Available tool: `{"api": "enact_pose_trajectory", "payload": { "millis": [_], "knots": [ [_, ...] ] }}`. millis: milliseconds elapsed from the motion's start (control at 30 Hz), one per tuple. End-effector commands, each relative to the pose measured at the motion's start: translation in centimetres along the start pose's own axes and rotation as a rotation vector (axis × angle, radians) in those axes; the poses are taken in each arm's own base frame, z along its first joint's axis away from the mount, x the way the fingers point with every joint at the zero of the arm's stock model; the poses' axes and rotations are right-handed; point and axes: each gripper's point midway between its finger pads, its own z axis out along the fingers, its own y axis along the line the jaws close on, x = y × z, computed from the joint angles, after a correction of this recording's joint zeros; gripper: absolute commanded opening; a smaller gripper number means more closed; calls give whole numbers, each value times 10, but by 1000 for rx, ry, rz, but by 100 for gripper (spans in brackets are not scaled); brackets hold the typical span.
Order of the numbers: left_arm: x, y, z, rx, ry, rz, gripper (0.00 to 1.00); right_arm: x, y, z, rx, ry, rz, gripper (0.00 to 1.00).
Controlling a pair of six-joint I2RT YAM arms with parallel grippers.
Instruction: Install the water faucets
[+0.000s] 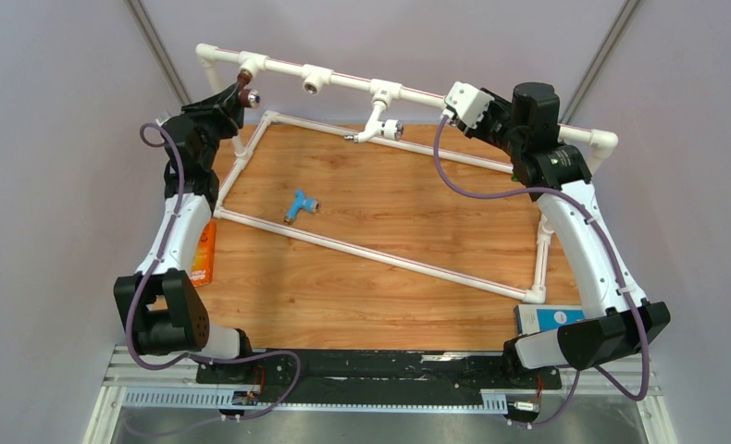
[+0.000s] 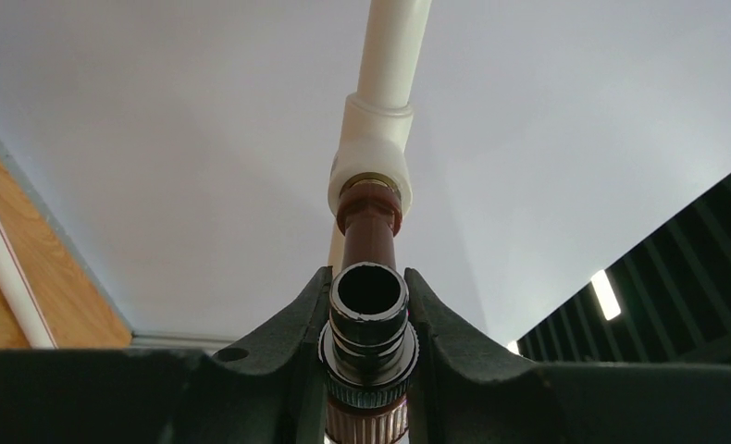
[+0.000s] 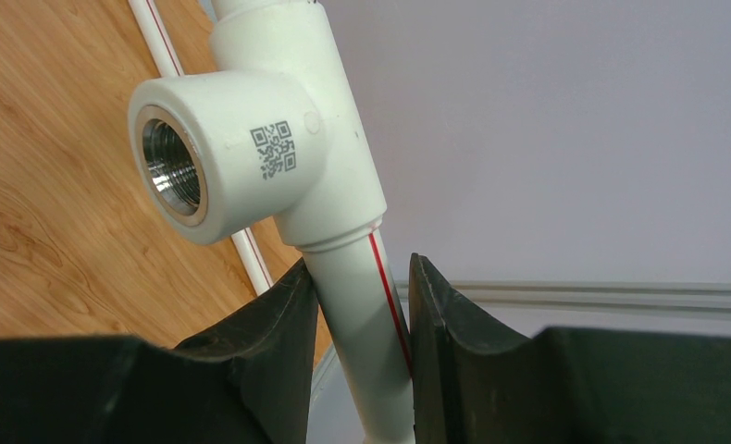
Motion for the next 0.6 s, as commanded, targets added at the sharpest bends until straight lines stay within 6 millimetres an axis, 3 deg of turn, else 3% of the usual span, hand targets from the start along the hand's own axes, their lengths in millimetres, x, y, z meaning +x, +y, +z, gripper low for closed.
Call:
{"api": "enact_pose_trajectory", "payload": {
  "millis": [0, 100, 267, 367, 400, 567],
  "knots": [
    [18, -25, 5, 75, 58, 182, 0, -5, 49, 11, -157, -23, 161, 0],
    [18, -10, 11, 50, 83, 374, 0, -4, 49, 10, -157, -21, 162, 0],
    [3, 28, 14, -28, 117, 922, 0, -5, 47, 8, -152, -27, 162, 0],
    [-12, 43, 12, -77, 159, 1295, 0, -7, 47, 8, -154, -33, 162, 0],
    [-11, 40, 12, -67, 165, 1379, 0, -7, 47, 7, -154, -33, 163, 0],
    [-9, 52, -2, -32, 219, 2201, 0, -8, 46, 7, -150, -36, 163, 0]
  ]
}}
